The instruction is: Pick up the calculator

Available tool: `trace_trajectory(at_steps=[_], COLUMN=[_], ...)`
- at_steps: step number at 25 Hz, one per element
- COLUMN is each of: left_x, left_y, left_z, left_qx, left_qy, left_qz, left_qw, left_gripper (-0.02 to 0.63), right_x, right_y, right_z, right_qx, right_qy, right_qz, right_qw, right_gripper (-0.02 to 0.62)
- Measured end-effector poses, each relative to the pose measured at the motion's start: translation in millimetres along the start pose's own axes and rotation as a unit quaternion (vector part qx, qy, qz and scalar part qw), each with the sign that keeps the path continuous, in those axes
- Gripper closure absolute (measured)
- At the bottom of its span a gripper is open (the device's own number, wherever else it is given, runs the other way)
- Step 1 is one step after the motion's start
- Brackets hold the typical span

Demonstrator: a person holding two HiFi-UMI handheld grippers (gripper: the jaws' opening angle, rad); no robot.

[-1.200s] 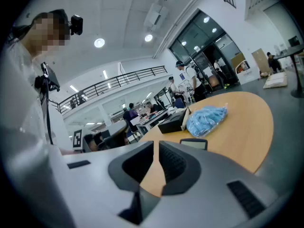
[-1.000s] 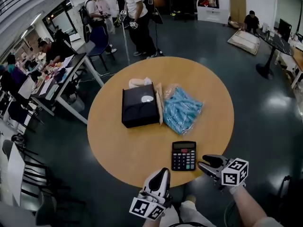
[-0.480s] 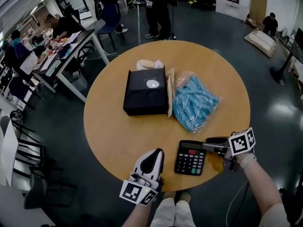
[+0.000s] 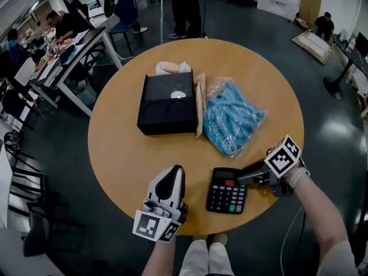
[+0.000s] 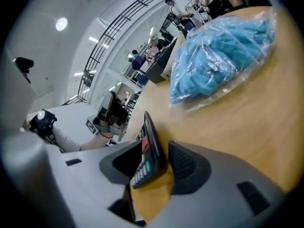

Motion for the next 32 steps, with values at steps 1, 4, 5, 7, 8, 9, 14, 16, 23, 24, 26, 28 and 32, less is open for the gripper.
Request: trace_trajectory(at_steps=[1, 4, 5, 7, 8, 9, 14, 16, 23, 24, 26, 28, 32], left_x=[2, 4, 4, 7, 9, 11, 9, 5, -21, -25, -33, -41, -54], left_y=[-1, 4, 6, 6, 5, 3, -6, -13, -47, -51, -59, -67, -78], left_z=[3, 17, 21, 28, 31, 33, 37, 38, 36, 37, 37, 38, 41], left_qx=[-0.002, 0.004, 0.008, 0.015, 0.017, 0.018, 0.023, 0.025, 0.02, 0.02, 0.022, 0.024, 0.026], left_qy=[-0.006, -0.022, -0.024, -0.029, -0.032, -0.036, -0.041, -0.038, -0.018, -0.015, -0.007, 0.004, 0.024], left_qz=[0.005, 0.023, 0.025, 0.024, 0.023, 0.023, 0.026, 0.026, 0.037, 0.04, 0.045, 0.049, 0.059], left_qw=[1.0, 0.9995, 0.9993, 0.9992, 0.9991, 0.9989, 0.9986, 0.9986, 0.999, 0.9989, 0.9987, 0.9985, 0.9977], left_gripper=[0.597, 0.598, 0.598, 0.597, 0.597, 0.598, 0.598, 0.598, 0.598, 0.597, 0.597, 0.597, 0.597], right_x=[1, 6, 8, 10, 12, 12, 24, 33, 89, 95, 102, 105, 117], right_y=[0, 4, 7, 9, 9, 8, 0, -7, -20, -17, -5, 8, 28], right_z=[-1, -1, 0, 0, 0, 1, 18, 26, 44, 44, 44, 46, 50], right_qx=[0.002, -0.003, -0.009, -0.026, -0.038, -0.052, -0.163, -0.219, -0.35, -0.365, -0.392, -0.41, -0.449], right_qy=[-0.009, -0.029, -0.036, -0.048, -0.051, -0.052, -0.062, -0.064, -0.033, -0.023, 0.002, 0.029, 0.051], right_qz=[0.002, 0.009, 0.005, -0.008, -0.018, -0.03, -0.091, -0.107, -0.122, -0.133, -0.174, -0.201, -0.227], right_qw=[1.0, 1.0, 0.999, 0.998, 0.998, 0.997, 0.981, 0.968, 0.928, 0.921, 0.904, 0.889, 0.863], right_gripper=[0.433, 0.52, 0.525, 0.532, 0.535, 0.537, 0.537, 0.537, 0.537, 0.537, 0.537, 0.537, 0.537])
Point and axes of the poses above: the fingertips, and each gripper's own axes: z backward along the fingers, x to its left, y out of its underside, the point moved 4 cm from there along z, backward along the fingers, and after that the axes turned 1 degree about z, right-handed, at the moved point
